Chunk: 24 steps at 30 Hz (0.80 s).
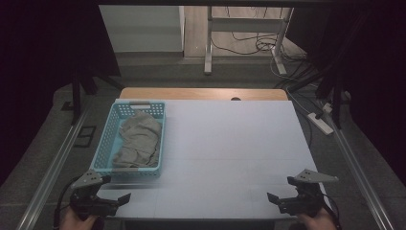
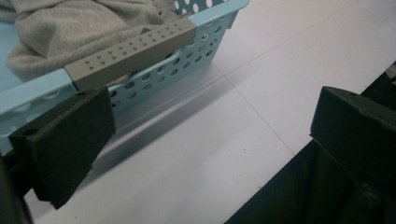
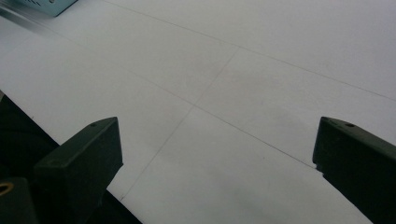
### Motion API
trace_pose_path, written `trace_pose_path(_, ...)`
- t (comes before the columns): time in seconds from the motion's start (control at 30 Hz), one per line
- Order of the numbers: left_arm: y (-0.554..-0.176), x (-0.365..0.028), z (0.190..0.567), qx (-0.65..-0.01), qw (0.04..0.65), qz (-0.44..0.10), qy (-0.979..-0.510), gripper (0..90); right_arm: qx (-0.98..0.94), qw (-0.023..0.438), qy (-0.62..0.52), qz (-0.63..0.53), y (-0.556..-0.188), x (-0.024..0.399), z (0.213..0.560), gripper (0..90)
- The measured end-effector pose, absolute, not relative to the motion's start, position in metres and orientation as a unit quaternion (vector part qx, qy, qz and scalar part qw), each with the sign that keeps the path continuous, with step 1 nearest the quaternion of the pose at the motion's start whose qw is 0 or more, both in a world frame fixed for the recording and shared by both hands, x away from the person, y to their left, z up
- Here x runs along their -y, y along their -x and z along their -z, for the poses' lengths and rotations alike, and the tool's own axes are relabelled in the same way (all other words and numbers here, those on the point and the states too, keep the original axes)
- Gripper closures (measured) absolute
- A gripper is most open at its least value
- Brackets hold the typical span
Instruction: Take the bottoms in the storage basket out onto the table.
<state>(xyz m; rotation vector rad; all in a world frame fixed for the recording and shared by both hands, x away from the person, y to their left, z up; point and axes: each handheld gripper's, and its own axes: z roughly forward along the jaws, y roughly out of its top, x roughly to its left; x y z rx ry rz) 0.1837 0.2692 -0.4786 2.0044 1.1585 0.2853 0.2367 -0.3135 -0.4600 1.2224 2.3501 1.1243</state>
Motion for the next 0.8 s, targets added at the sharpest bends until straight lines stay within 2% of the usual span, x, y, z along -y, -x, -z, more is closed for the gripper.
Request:
trace_pose_path(0.27,-0.1822,-0.2694,0.4753,-0.450,0.404,-0.132,-0.786,0.0,-0.811,0.128,-0.421,-0.386,-0.2373,0.3133,0.4603,2.0)
trace_pose_path(0.8,-0.1853,-0.2700,0.4709,-0.442,0.429,-0.129,-0.777,0.0,-0.813,0.121,-0.421,-0.383,-0.2384,0.3129,0.4608,2.1)
